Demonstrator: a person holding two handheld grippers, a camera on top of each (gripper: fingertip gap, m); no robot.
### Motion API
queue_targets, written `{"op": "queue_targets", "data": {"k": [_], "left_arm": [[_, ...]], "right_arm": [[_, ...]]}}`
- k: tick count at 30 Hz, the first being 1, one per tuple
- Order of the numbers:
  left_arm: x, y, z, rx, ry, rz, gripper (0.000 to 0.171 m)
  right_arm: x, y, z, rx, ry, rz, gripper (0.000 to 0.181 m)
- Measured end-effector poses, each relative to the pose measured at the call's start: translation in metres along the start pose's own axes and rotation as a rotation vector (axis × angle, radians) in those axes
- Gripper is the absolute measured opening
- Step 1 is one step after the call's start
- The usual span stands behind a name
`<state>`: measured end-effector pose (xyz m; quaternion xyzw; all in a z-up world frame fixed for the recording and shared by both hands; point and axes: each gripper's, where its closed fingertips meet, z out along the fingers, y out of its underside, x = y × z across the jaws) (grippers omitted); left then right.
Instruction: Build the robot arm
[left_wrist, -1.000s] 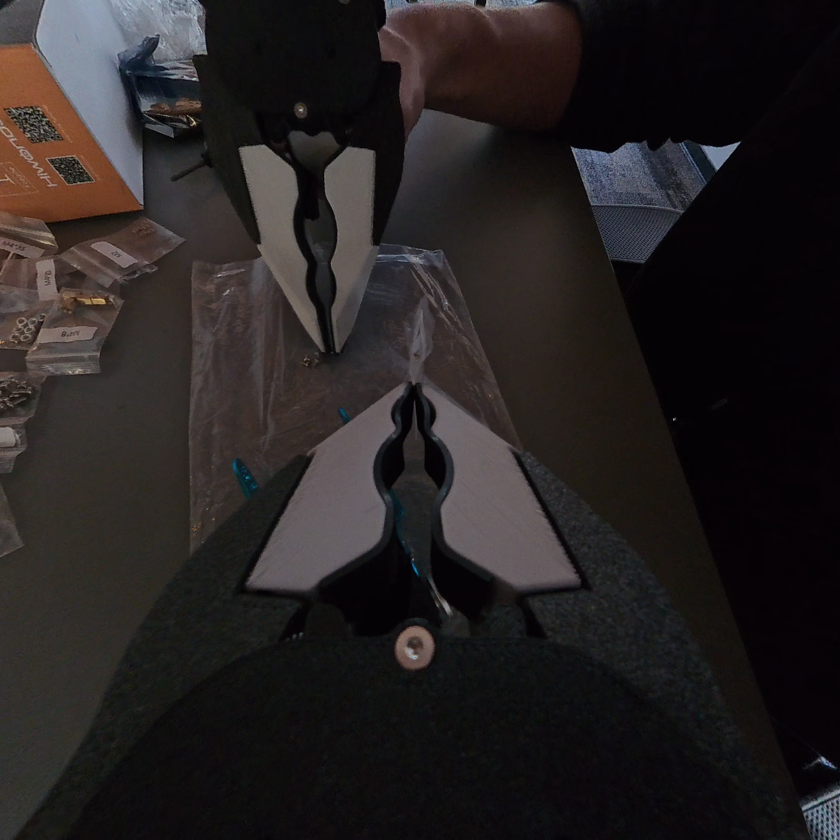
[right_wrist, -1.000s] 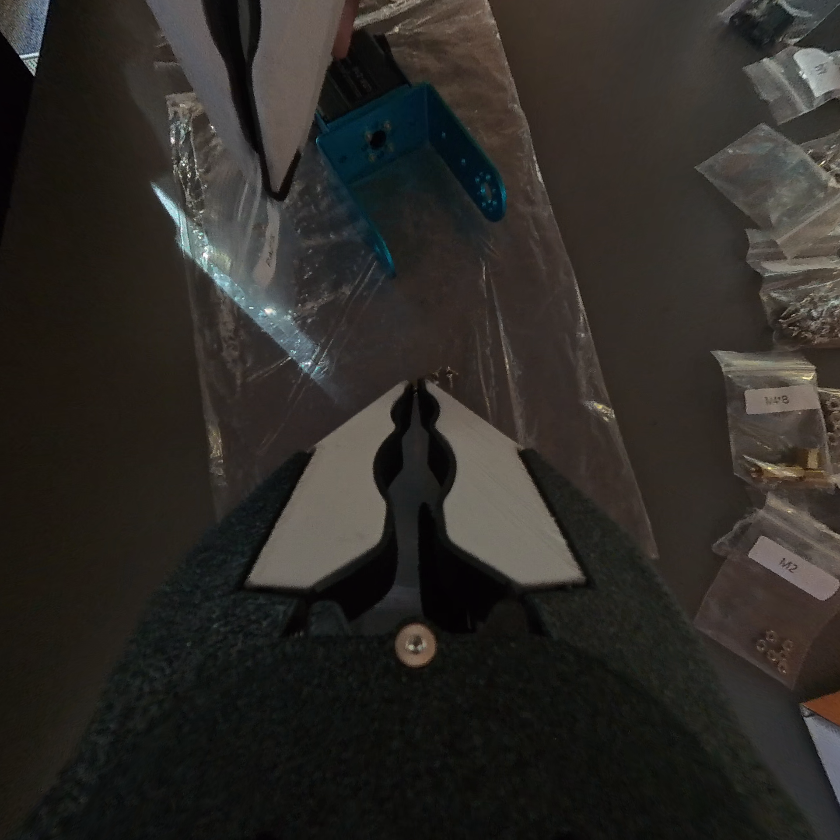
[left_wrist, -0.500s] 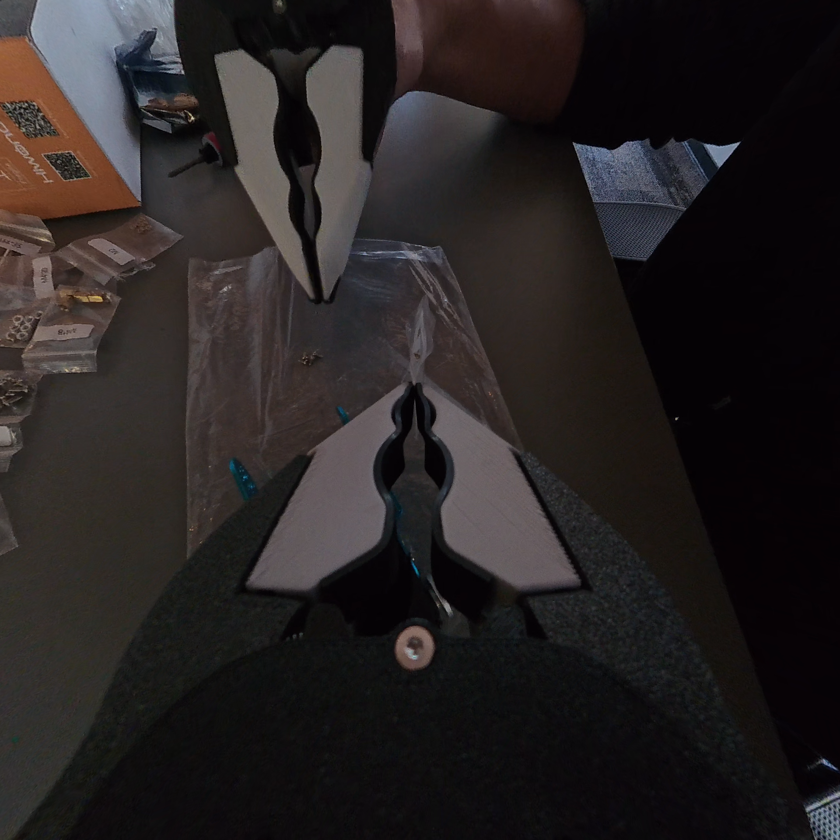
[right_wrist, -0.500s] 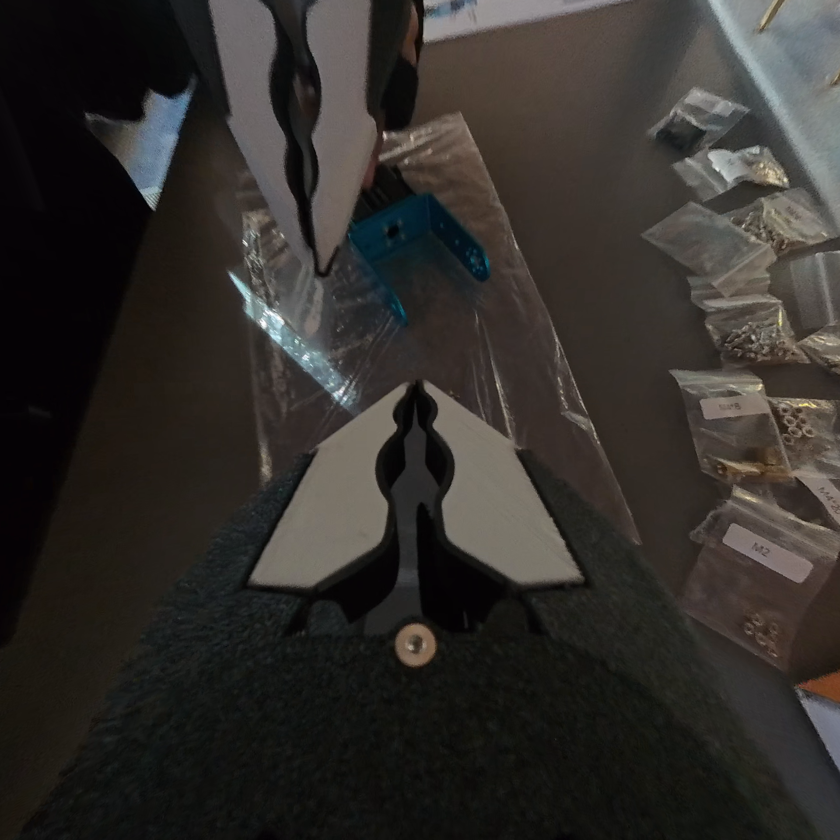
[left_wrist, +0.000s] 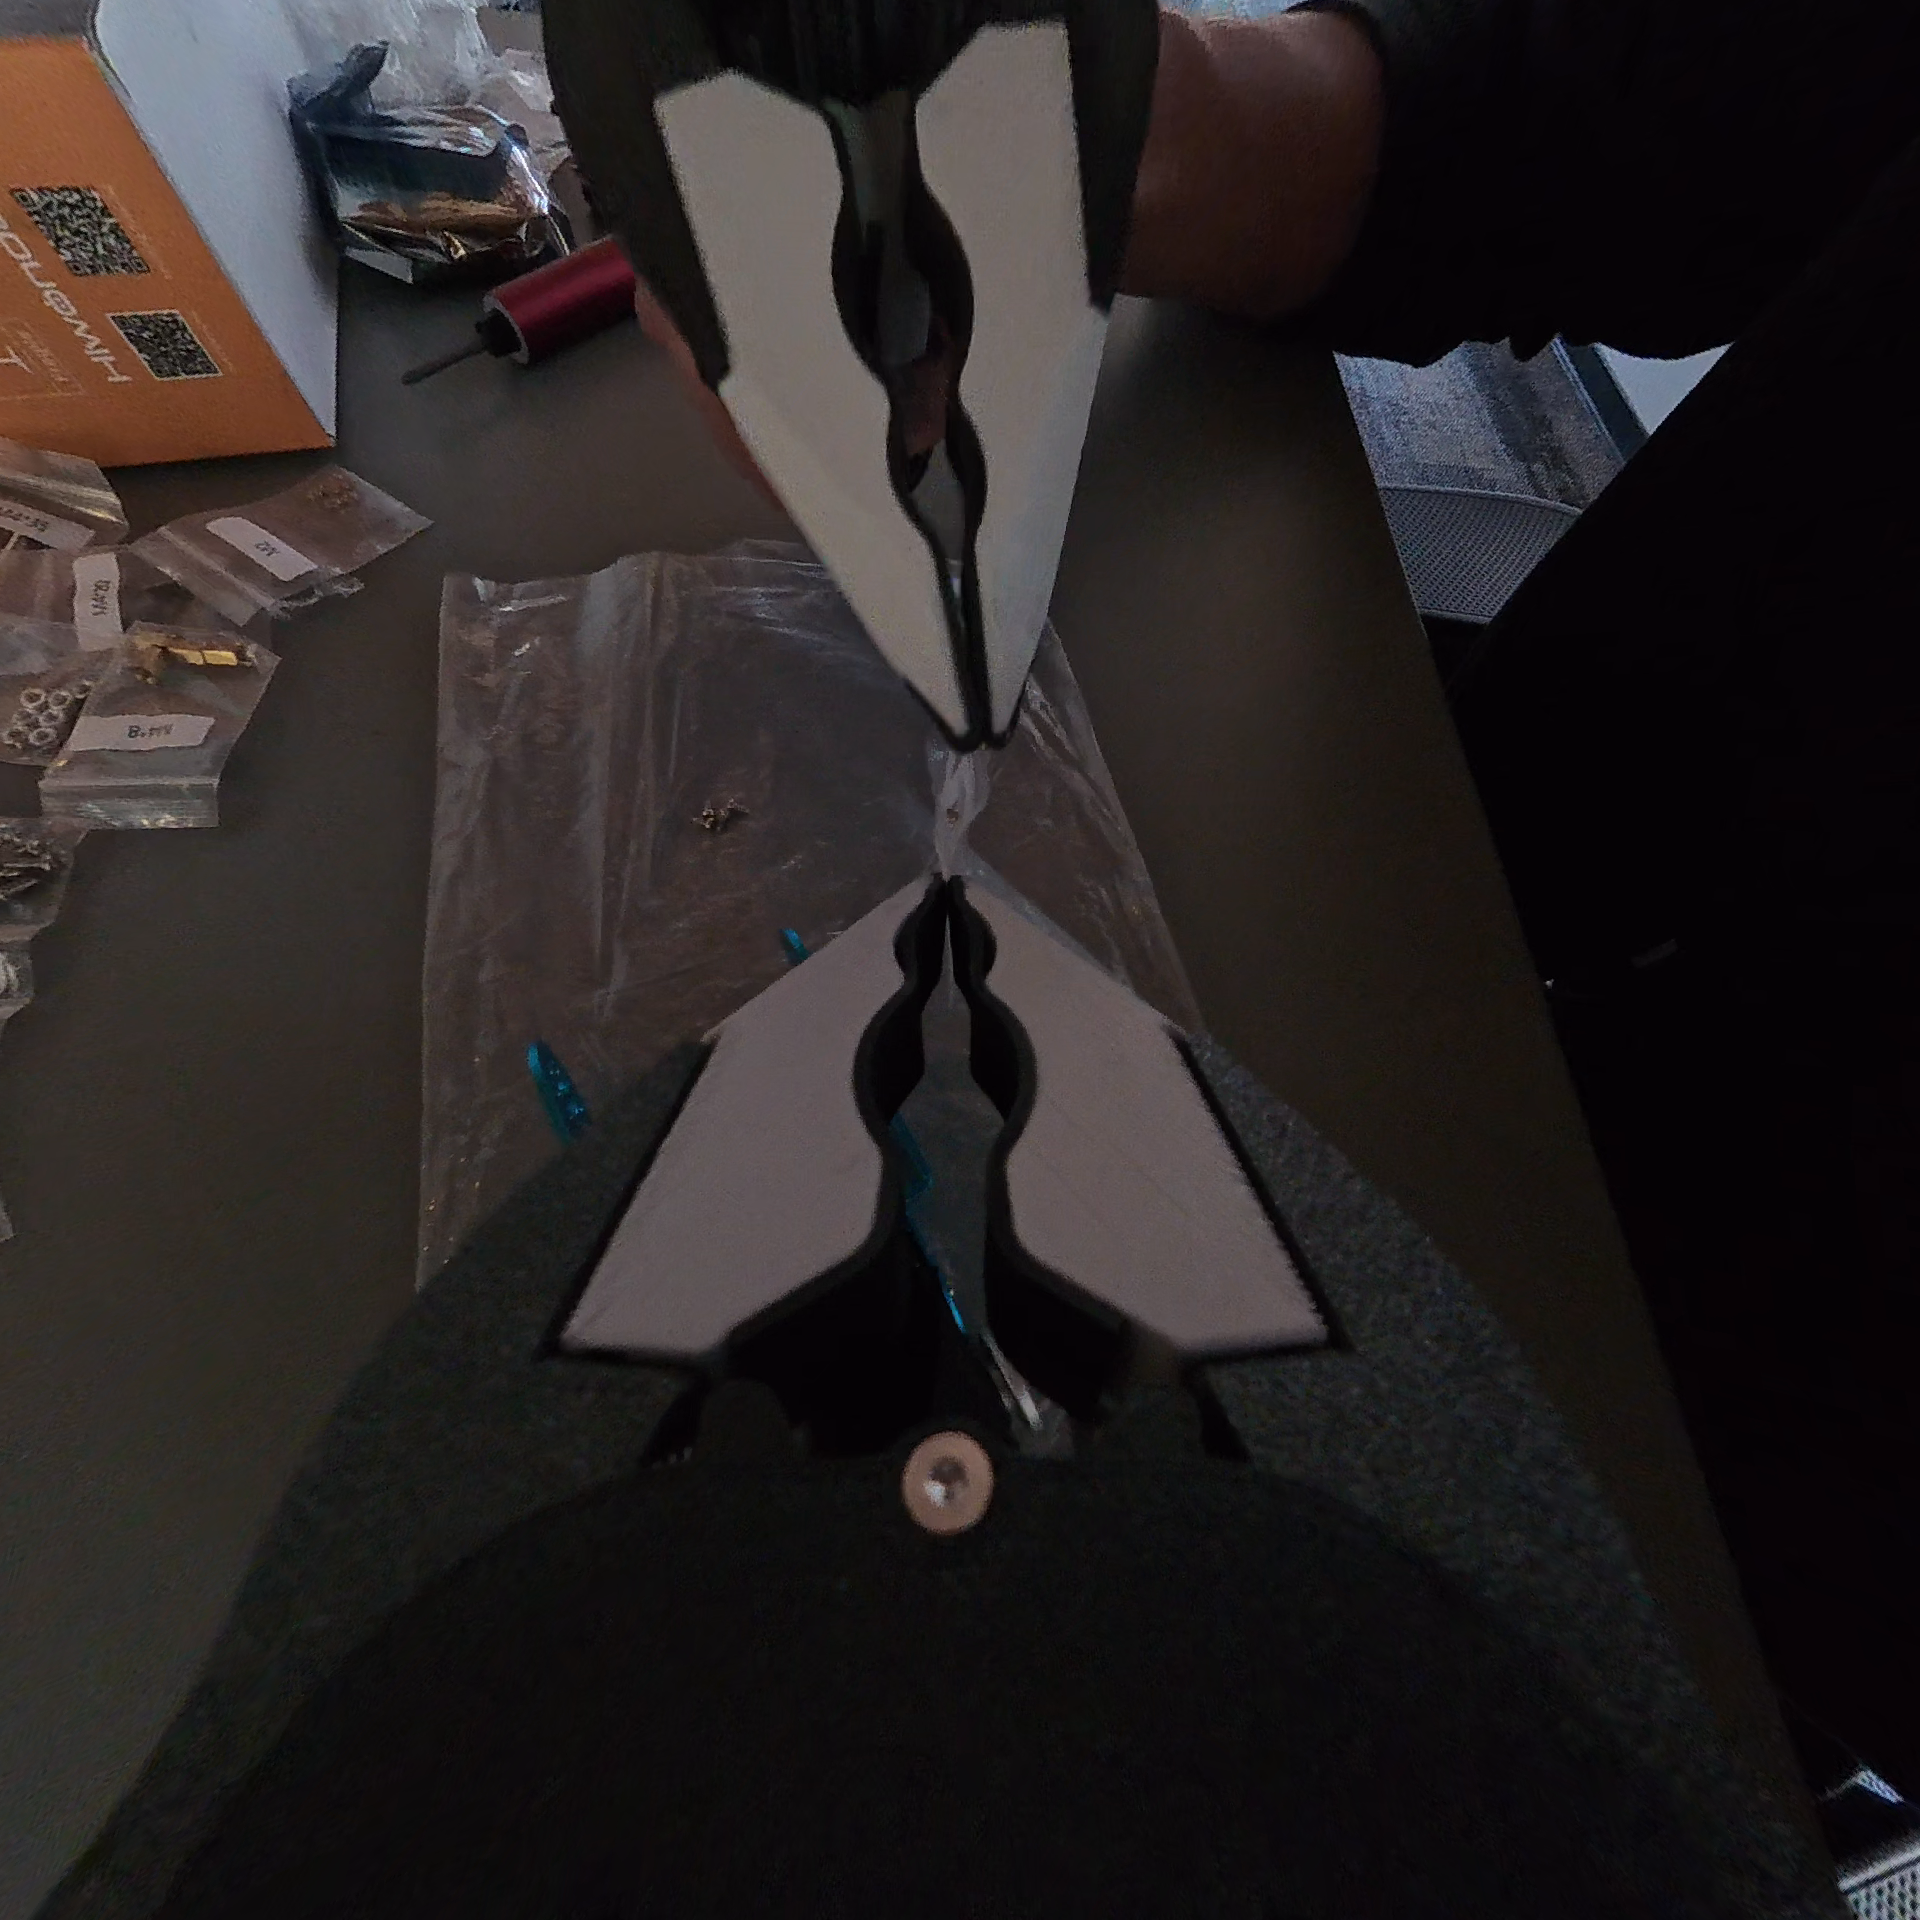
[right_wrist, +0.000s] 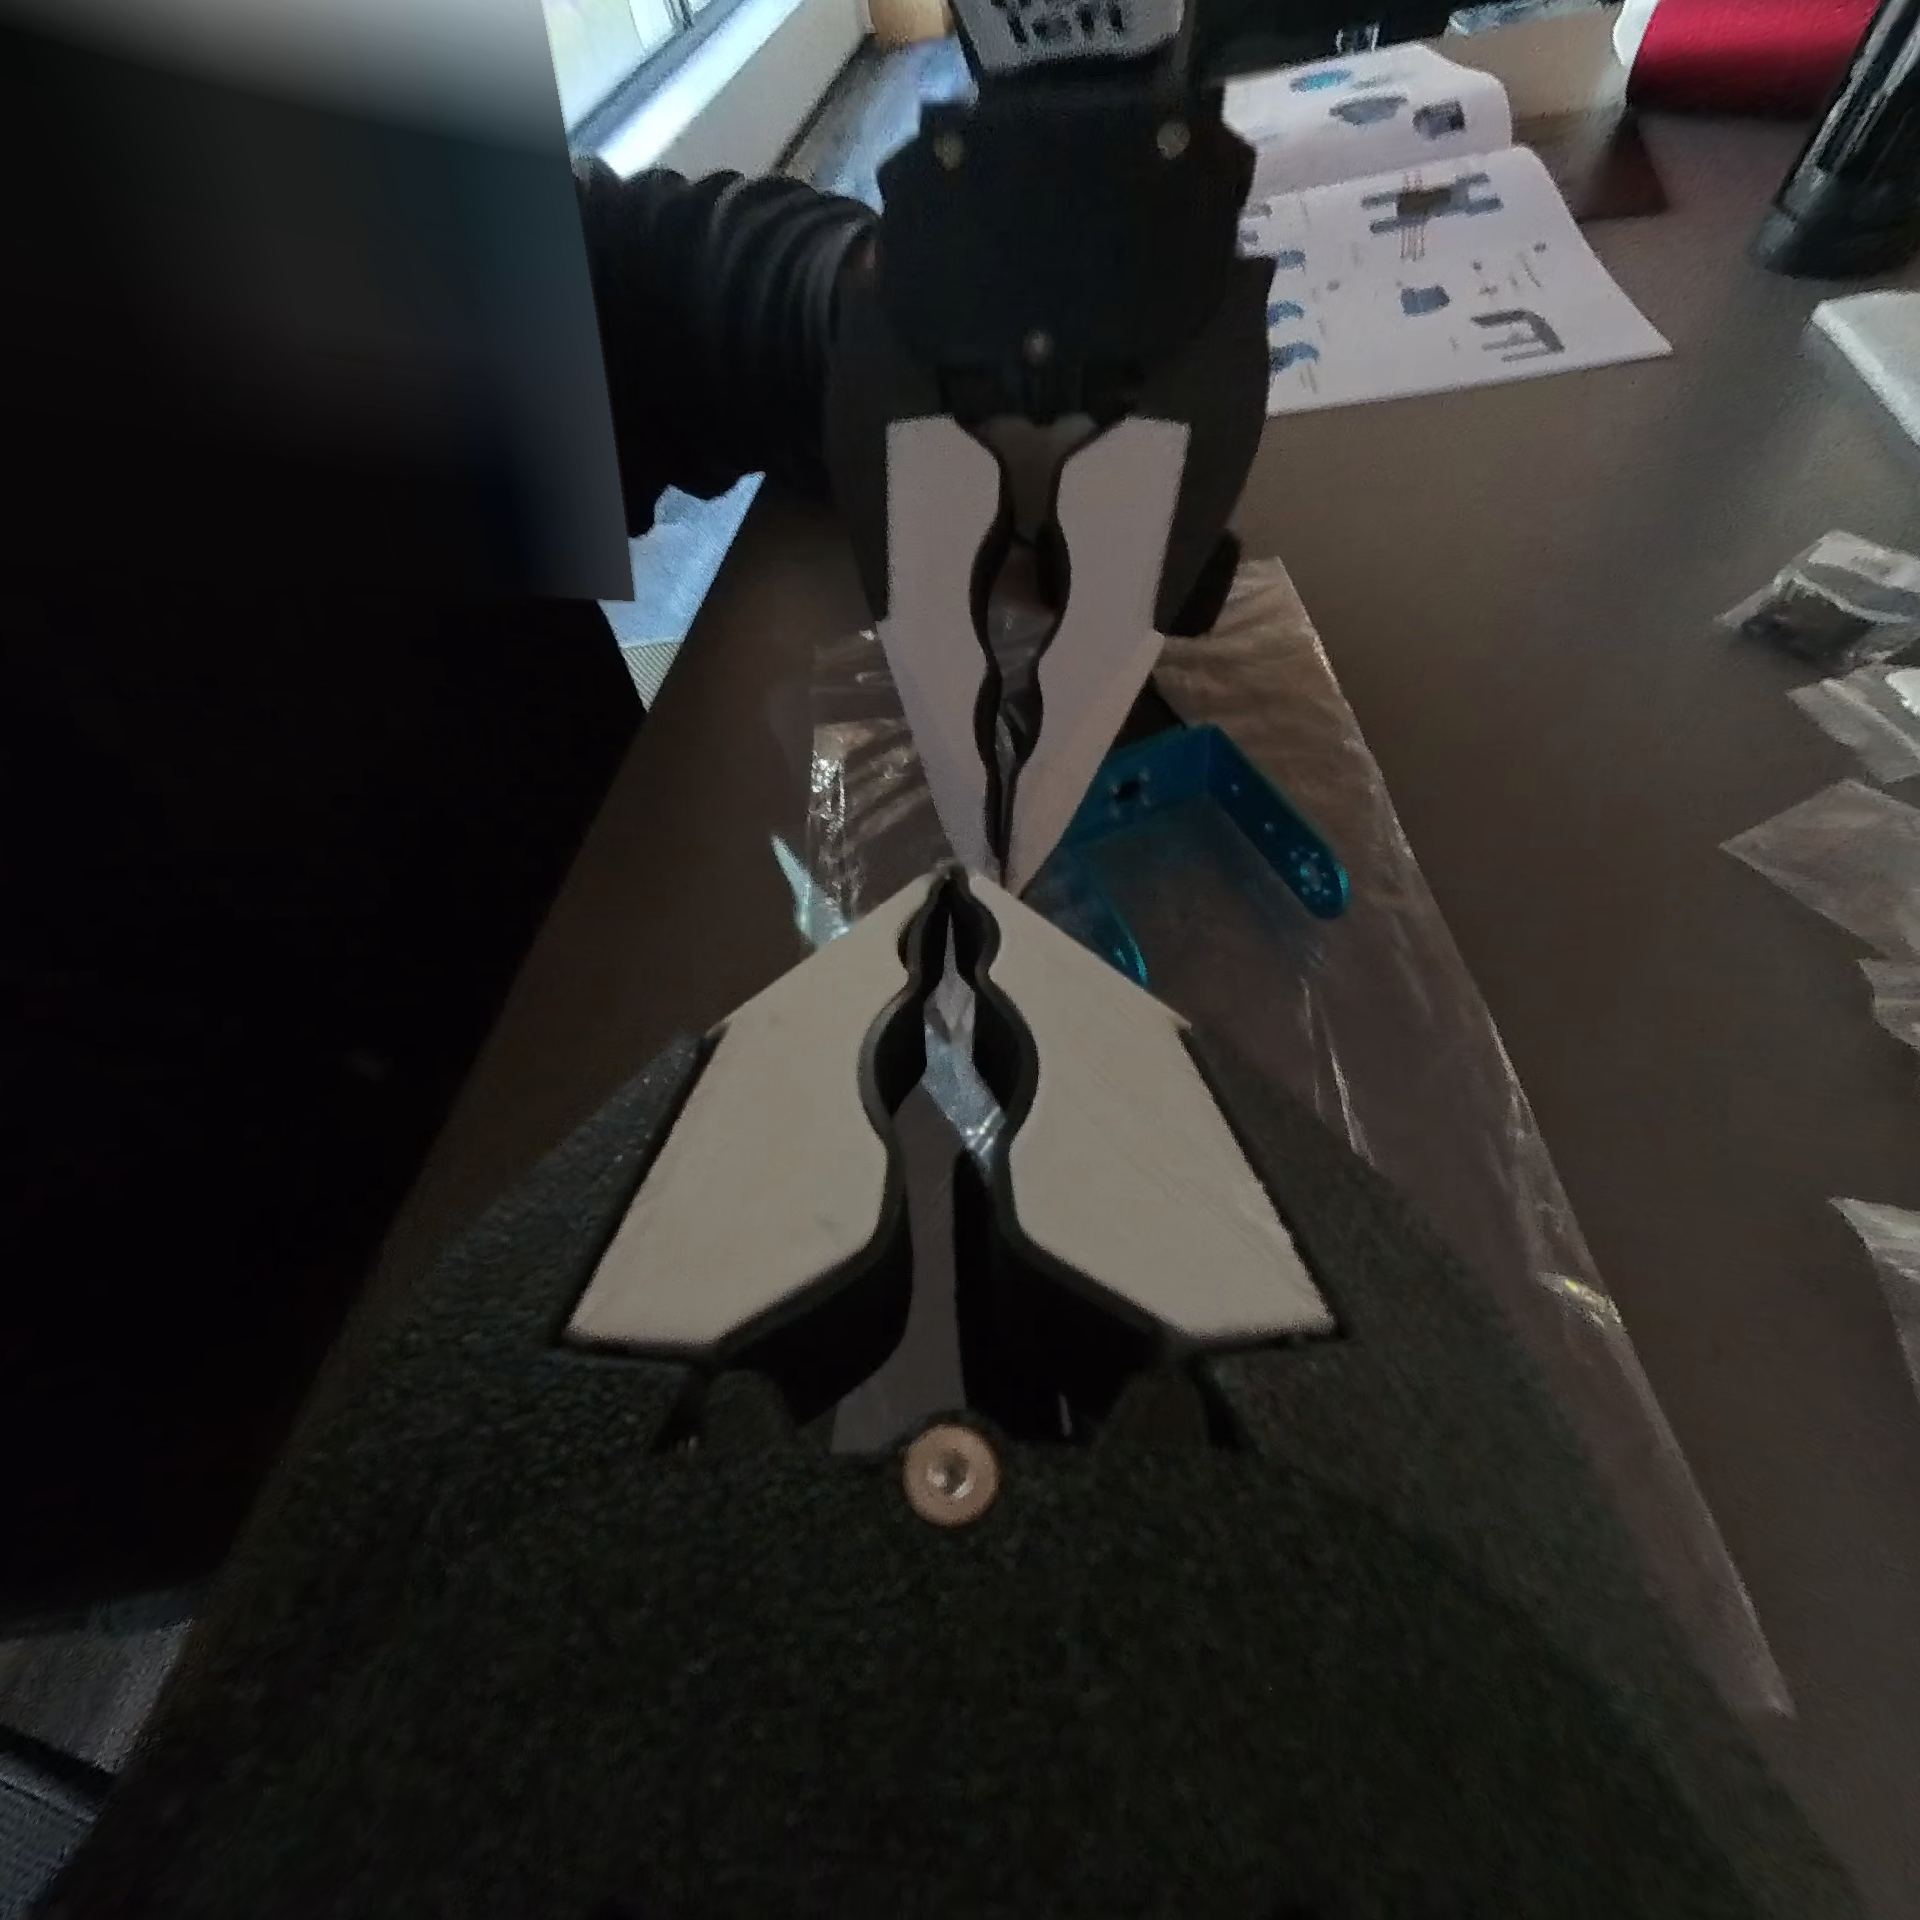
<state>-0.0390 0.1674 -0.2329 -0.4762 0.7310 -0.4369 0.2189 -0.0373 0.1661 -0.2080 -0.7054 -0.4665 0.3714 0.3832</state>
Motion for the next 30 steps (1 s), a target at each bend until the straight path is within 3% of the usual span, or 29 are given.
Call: {"op": "queue_targets", "data": {"k": [22, 27, 30], "left_arm": [[-0.005, -0.001, -0.003, 0.01, -0.015, -0.007, 0.0], [-0.009, -0.009, -0.01, 0.056, -0.016, -0.037, 0.0], [-0.011, -0.009, -0.01, 0.055, -0.025, -0.036, 0.0]], "right_arm": [[0.007, 0.005, -0.014, -0.012, 0.033, -0.023, 0.012], [0.012, 0.016, -0.011, -0.066, 0.068, -0.032, 0.01], [0.015, 0.012, -0.01, -0.05, 0.103, -0.058, 0.0]]}}
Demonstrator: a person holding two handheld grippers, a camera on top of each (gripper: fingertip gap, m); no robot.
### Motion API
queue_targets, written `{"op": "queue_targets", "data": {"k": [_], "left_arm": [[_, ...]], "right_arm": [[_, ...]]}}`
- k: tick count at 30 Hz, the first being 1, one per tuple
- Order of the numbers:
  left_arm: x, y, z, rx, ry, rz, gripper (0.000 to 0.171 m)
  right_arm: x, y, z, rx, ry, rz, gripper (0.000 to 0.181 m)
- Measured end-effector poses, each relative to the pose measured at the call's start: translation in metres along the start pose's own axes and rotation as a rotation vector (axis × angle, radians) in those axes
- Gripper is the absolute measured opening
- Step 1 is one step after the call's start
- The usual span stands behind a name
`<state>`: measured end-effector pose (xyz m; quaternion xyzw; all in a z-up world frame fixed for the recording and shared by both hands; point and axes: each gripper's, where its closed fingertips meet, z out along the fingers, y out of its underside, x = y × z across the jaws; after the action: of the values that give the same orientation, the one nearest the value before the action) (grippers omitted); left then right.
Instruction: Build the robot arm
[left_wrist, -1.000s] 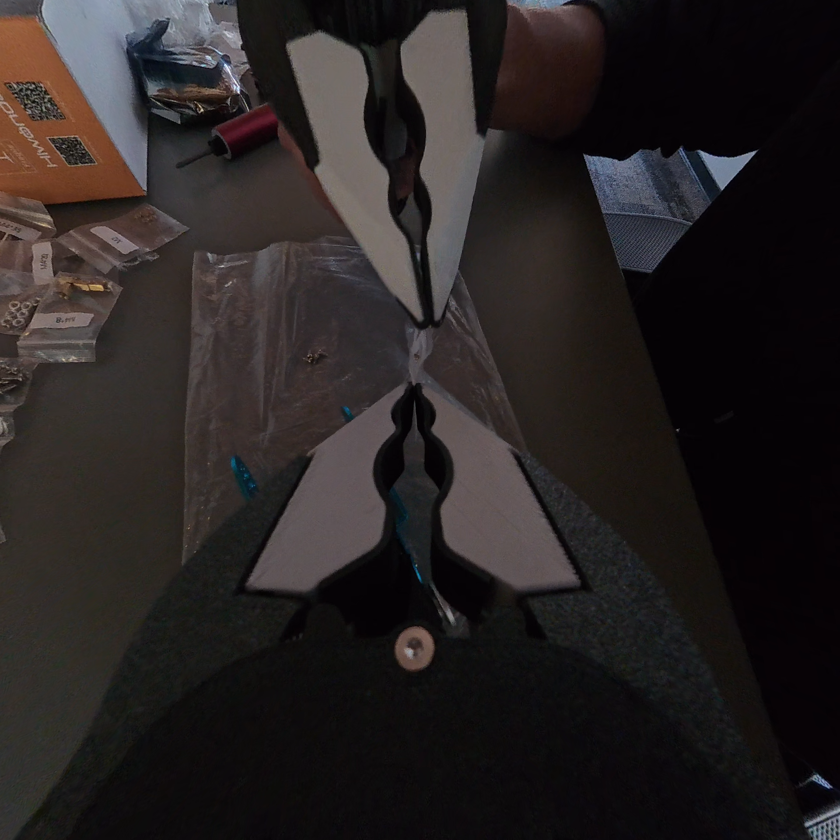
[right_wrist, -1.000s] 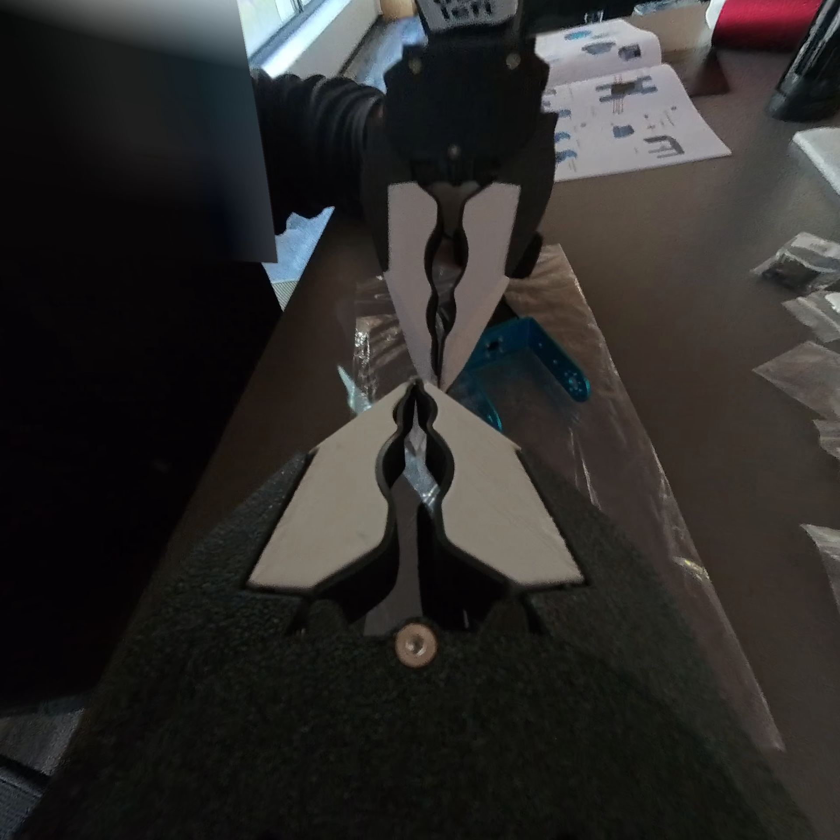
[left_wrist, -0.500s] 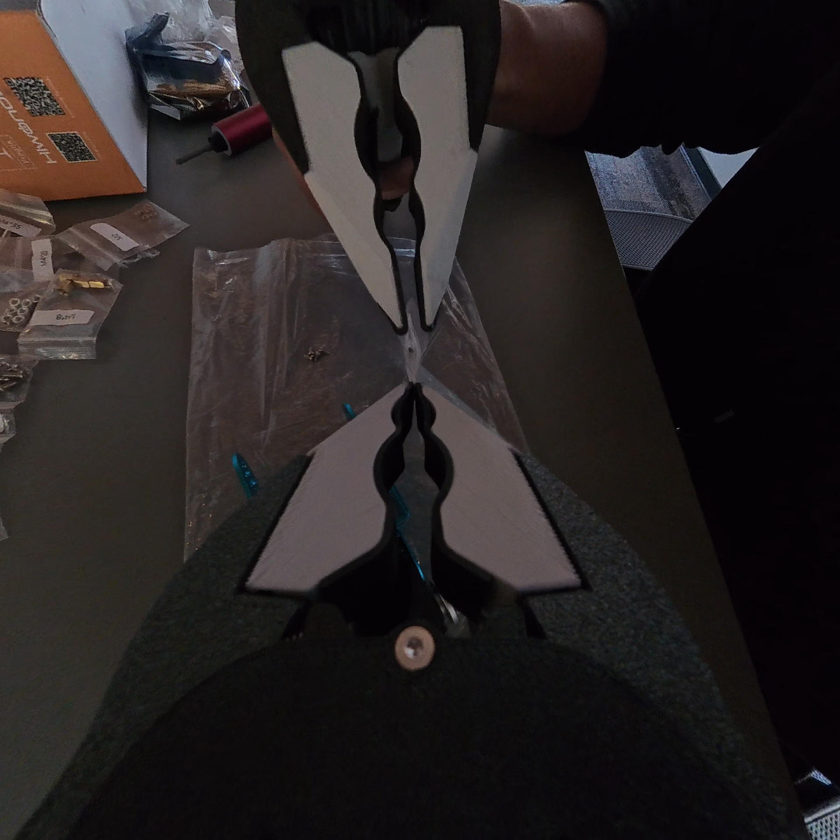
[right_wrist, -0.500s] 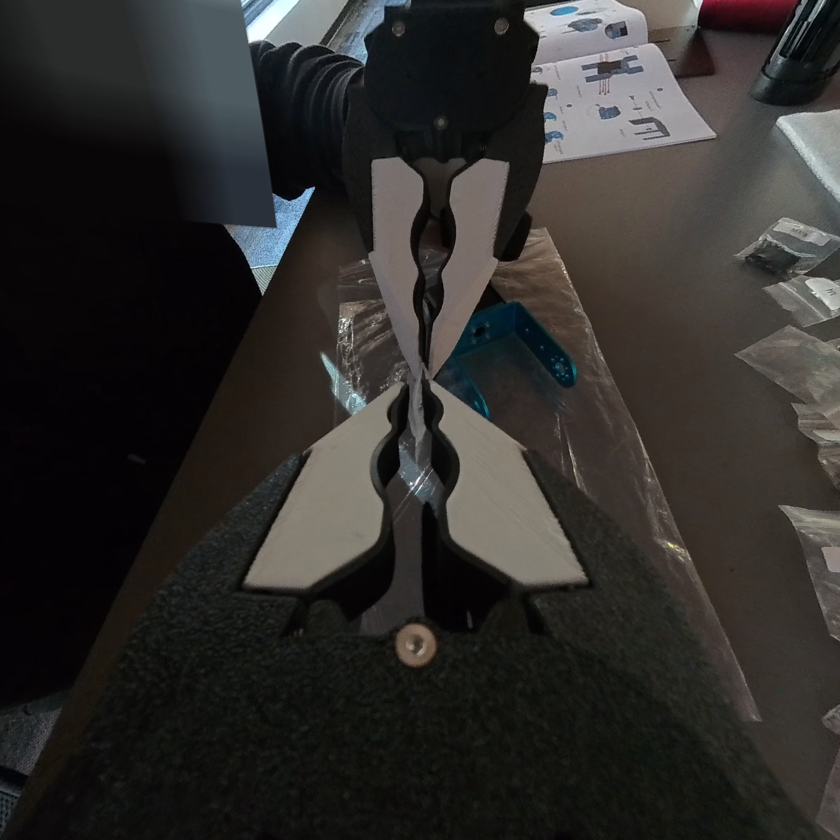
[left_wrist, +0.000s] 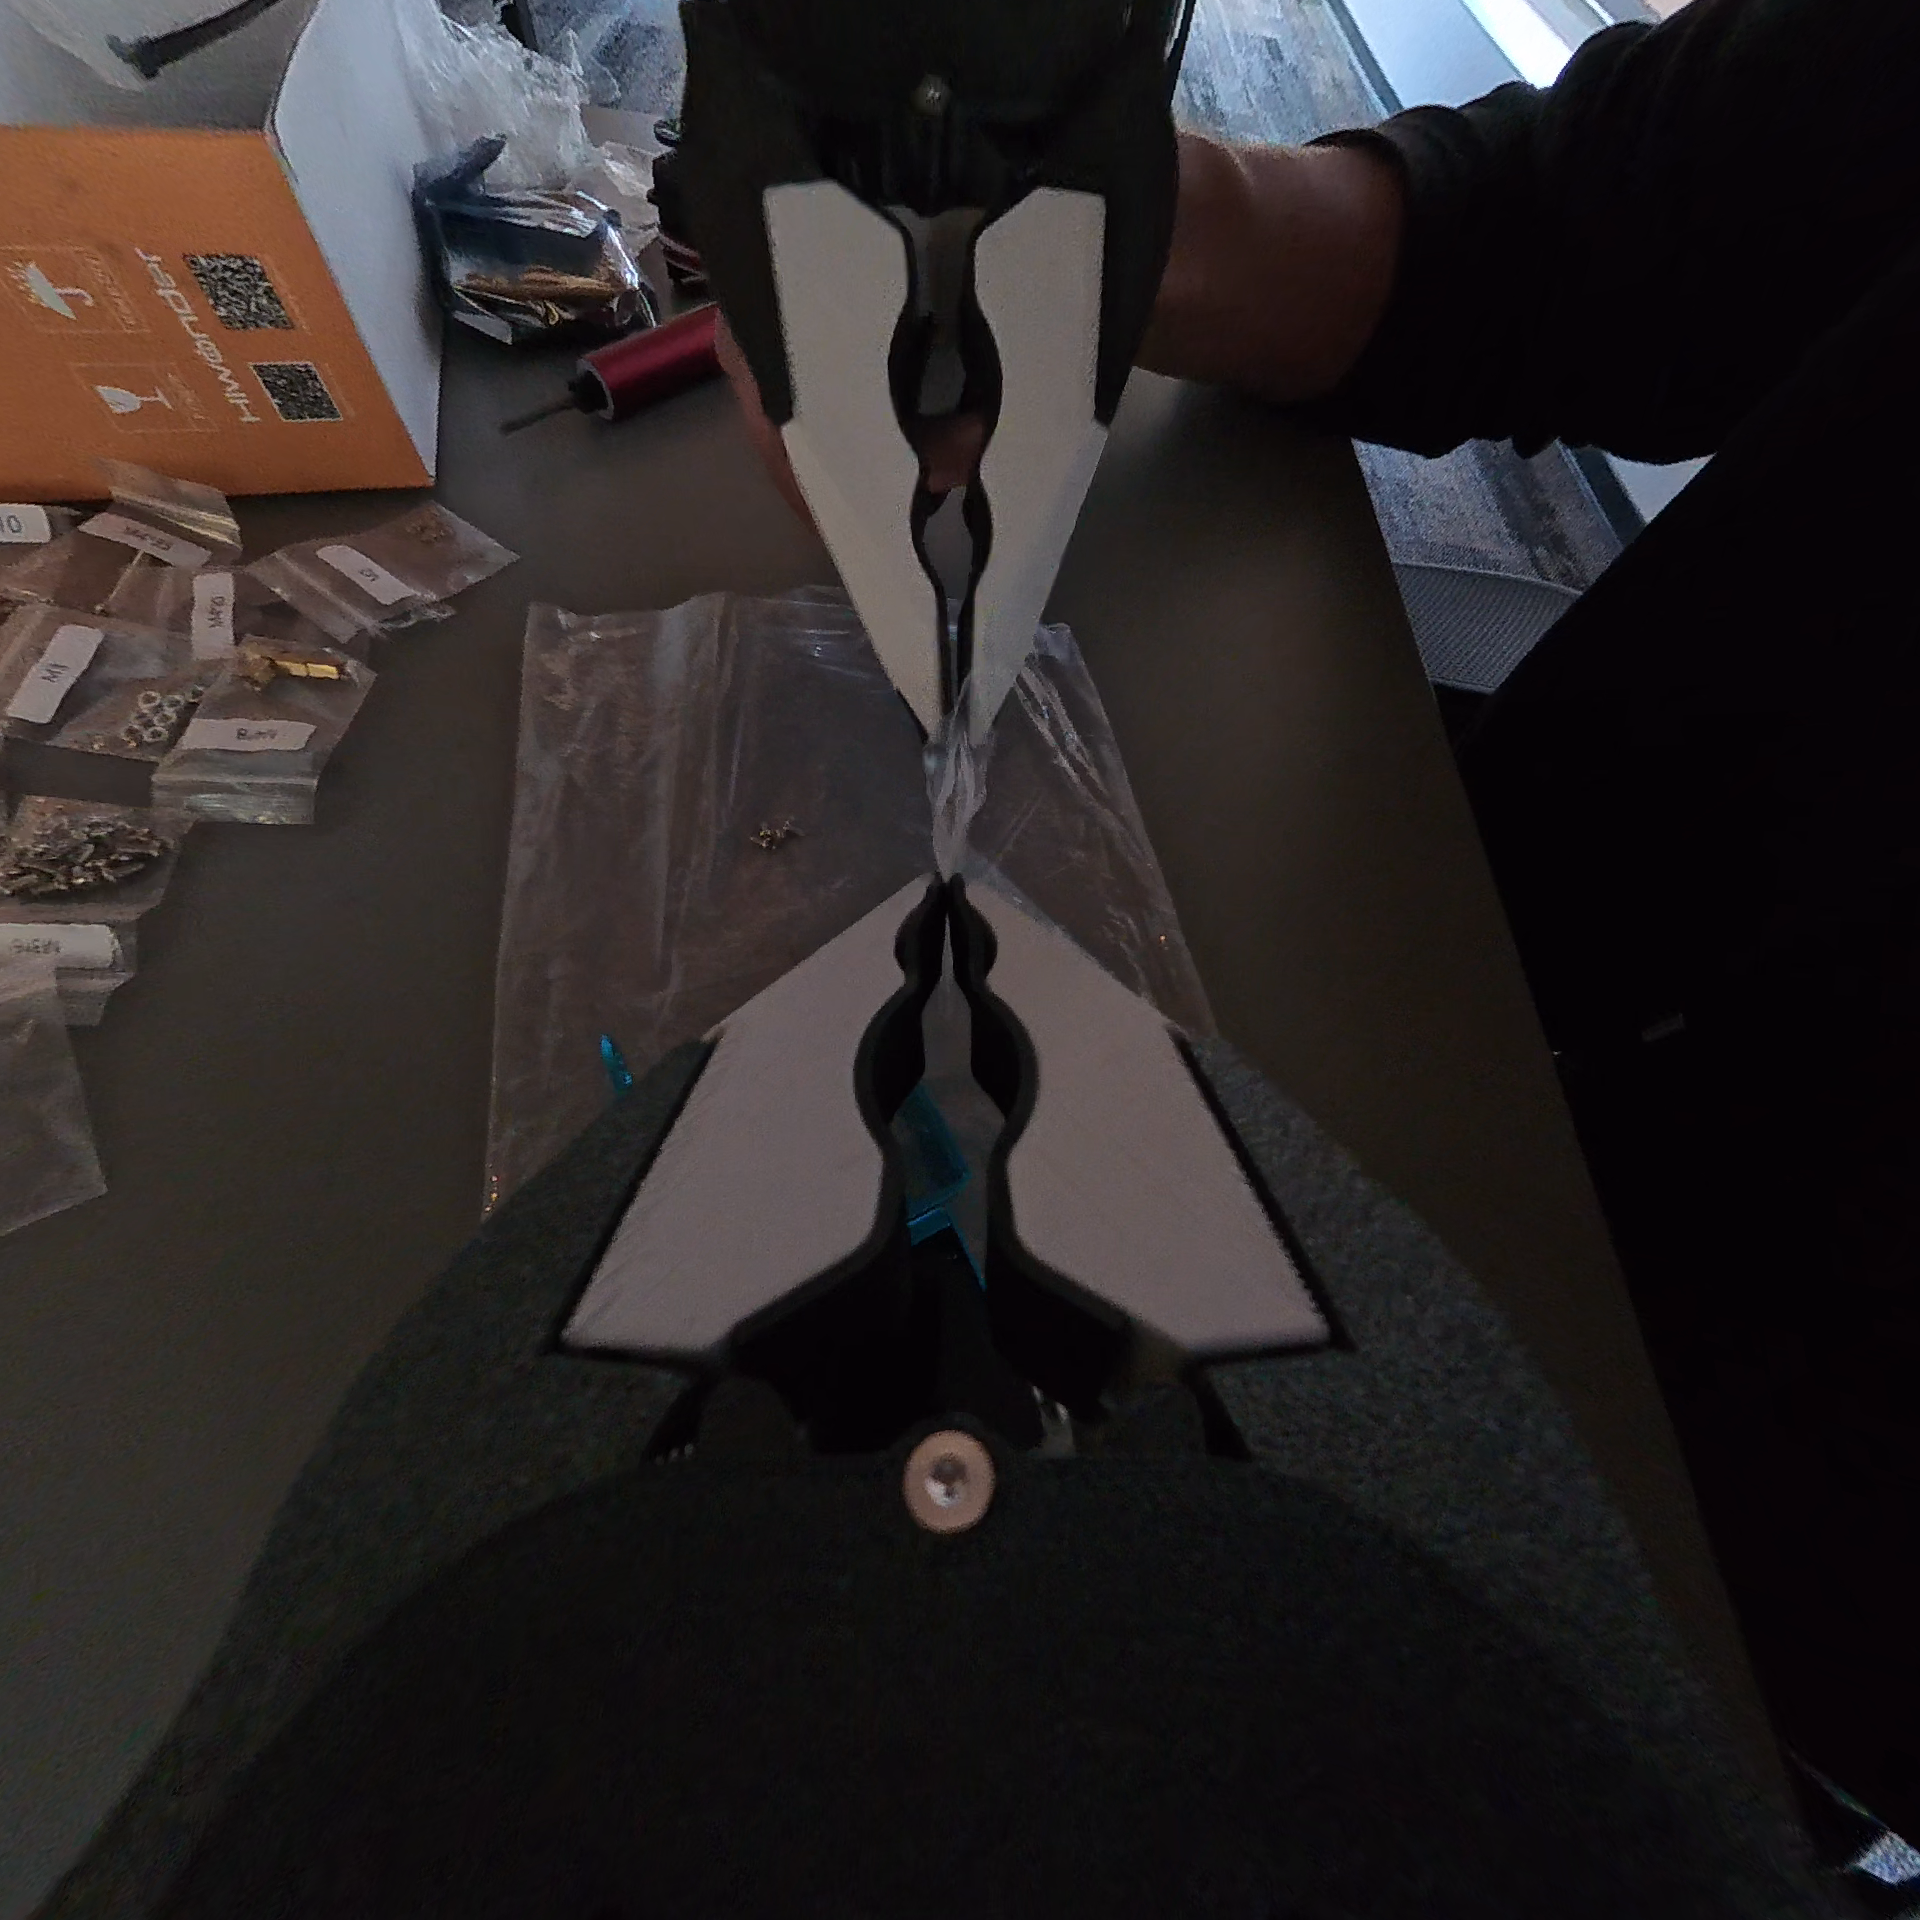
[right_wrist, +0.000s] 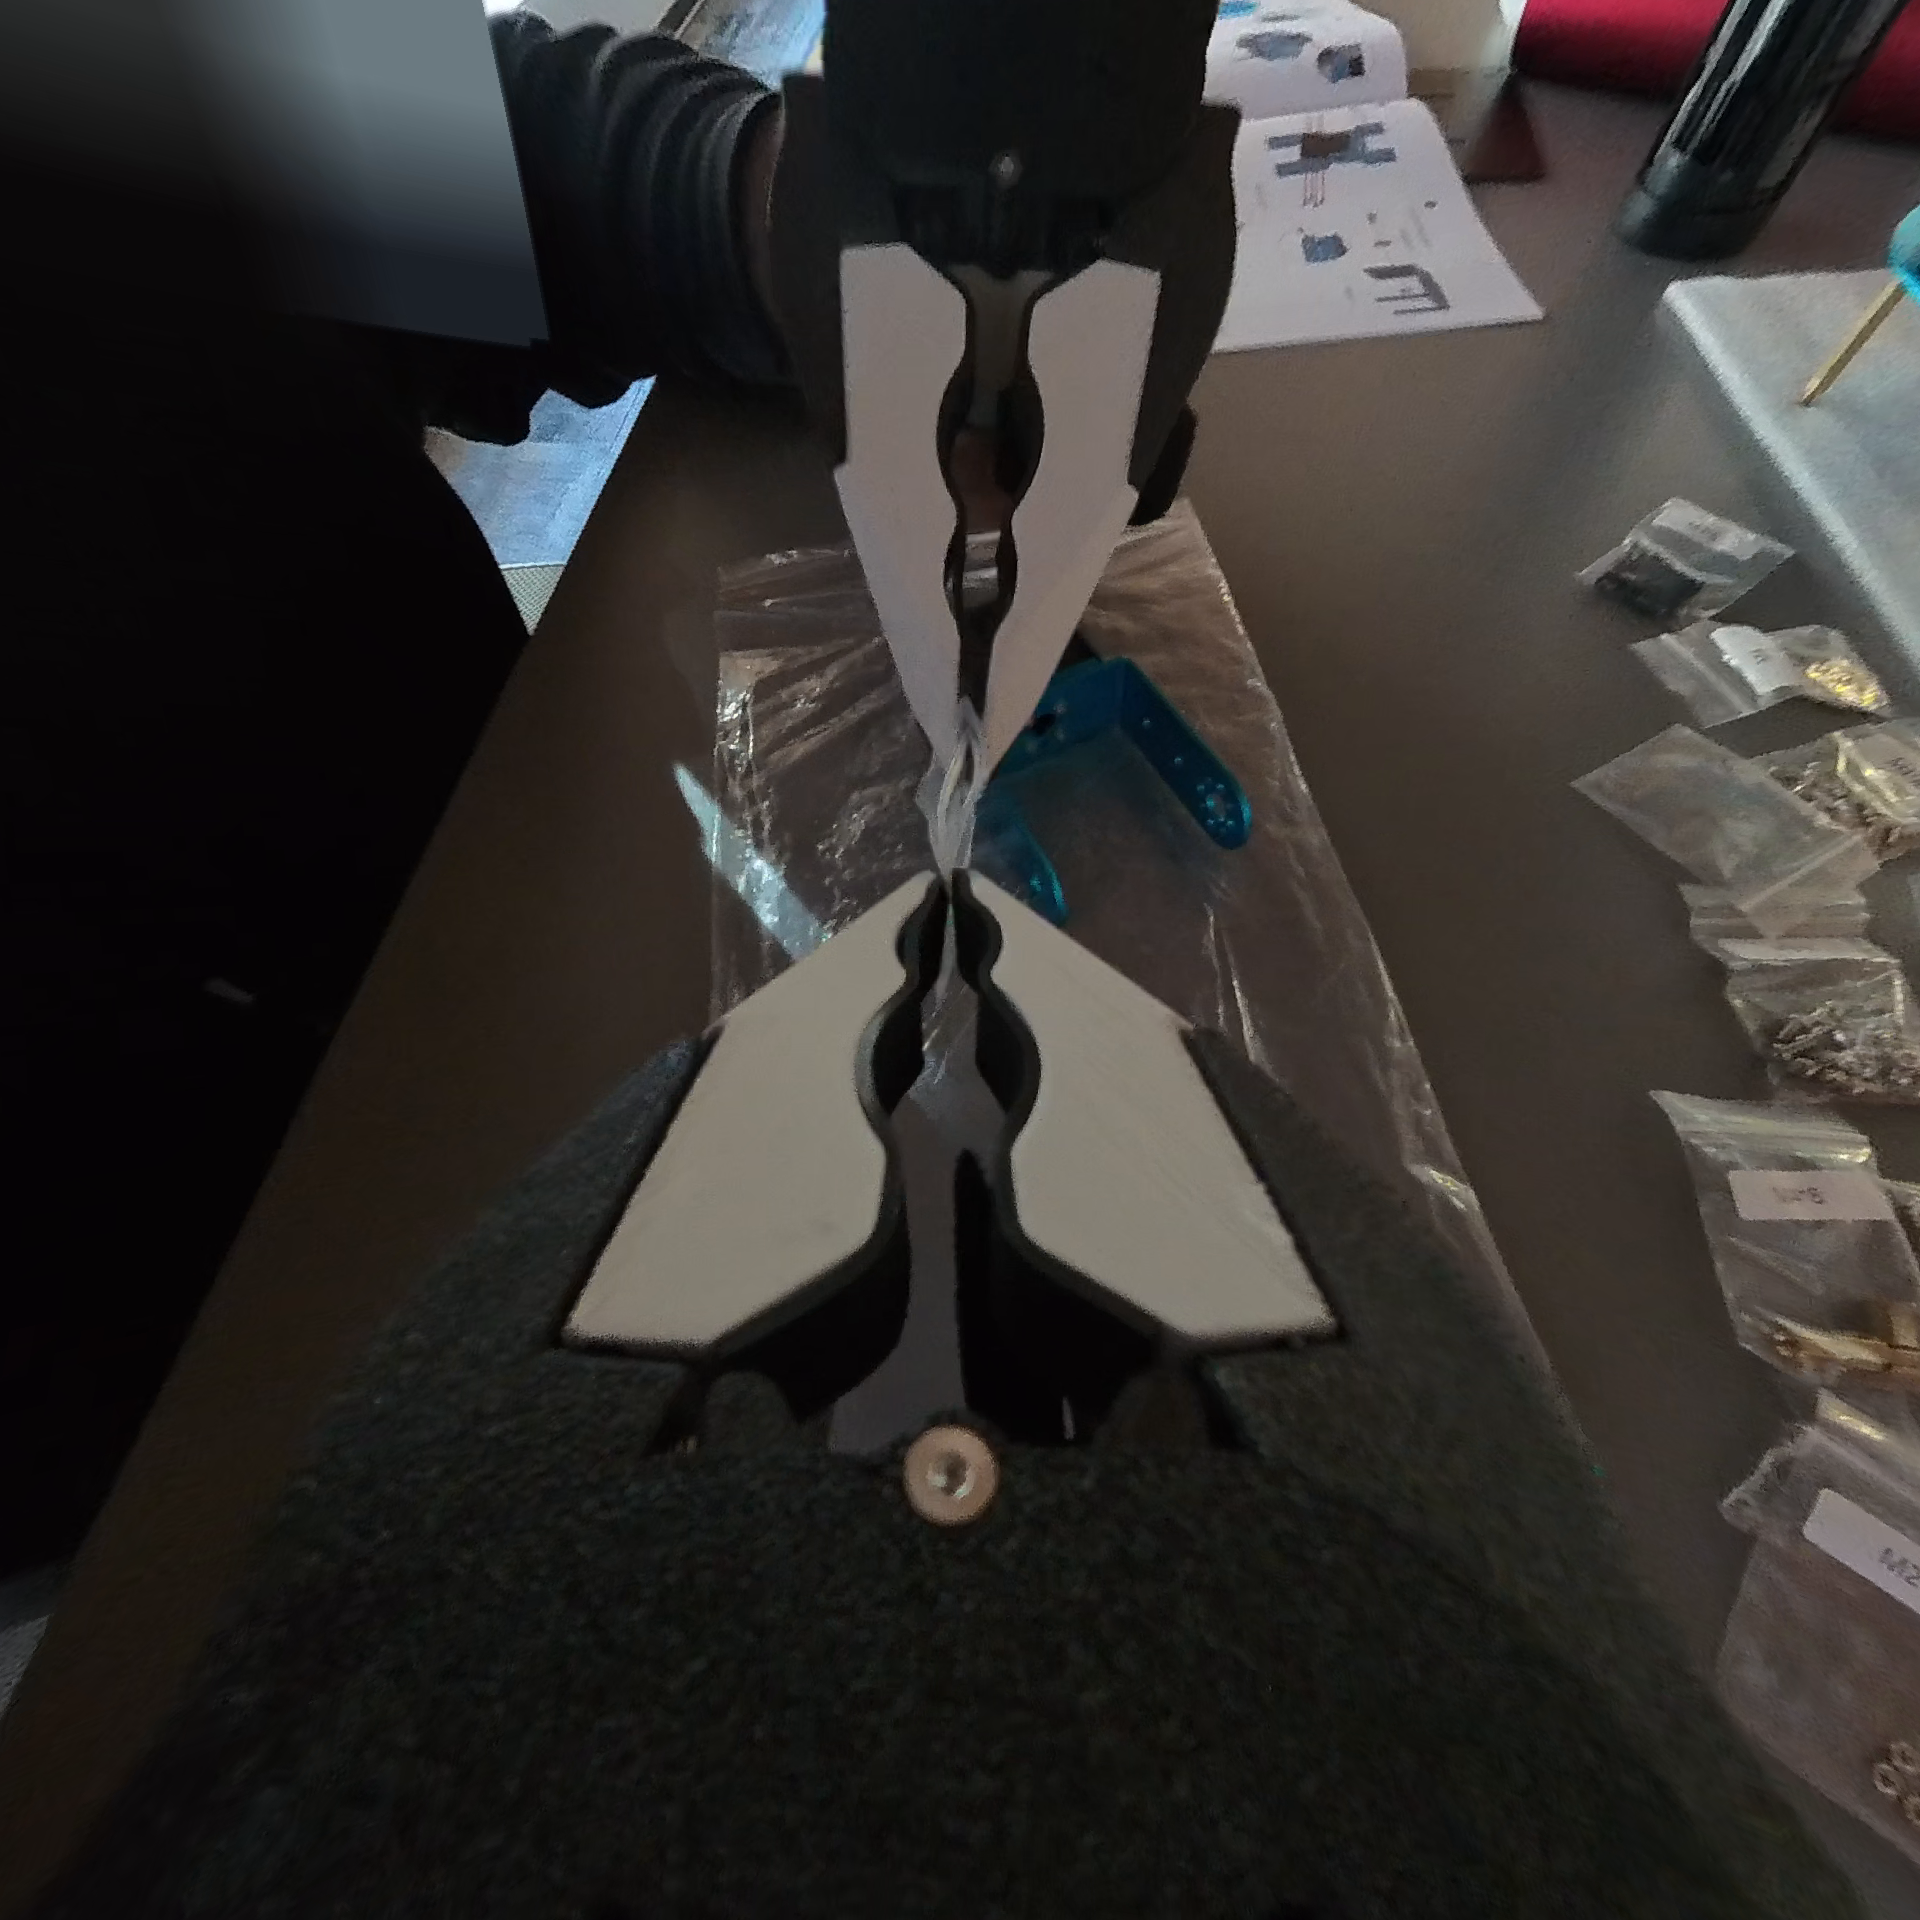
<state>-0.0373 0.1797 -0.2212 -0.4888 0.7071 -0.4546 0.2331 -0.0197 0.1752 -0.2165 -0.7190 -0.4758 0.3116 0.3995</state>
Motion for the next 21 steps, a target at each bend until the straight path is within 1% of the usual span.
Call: {"op": "queue_targets", "data": {"k": [5, 11, 16, 18, 21], "left_arm": [[-0.0016, -0.0007, 0.0009, 0.003, -0.015, 0.007, 0.0], [-0.0002, -0.0011, 0.0009, 0.007, -0.007, 0.004, 0.0], [-0.0001, 0.003, 0.0026, -0.016, -0.02, 0.031, 0.0], [-0.0009, 0.0009, 0.0026, -0.003, -0.027, 0.026, 0.0], [-0.0013, -0.0033, 0.0017, 0.015, -0.04, 0.025, 0.0]], "right_arm": [[0.0002, 0.0008, 0.0032, -0.007, -0.002, 0.015, 0.0], [0.0062, 0.0006, -0.002, 0.01, 0.015, 0.041, 0.0], [0.0026, 0.0047, 0.0012, 0.001, 0.012, 0.031, 0.0], [0.0022, 0.0024, 0.0007, 0.021, 0.017, 0.032, 0.001], [0.0029, -0.0047, -0.0002, 0.075, 0.037, 0.037, 0.008]]}}
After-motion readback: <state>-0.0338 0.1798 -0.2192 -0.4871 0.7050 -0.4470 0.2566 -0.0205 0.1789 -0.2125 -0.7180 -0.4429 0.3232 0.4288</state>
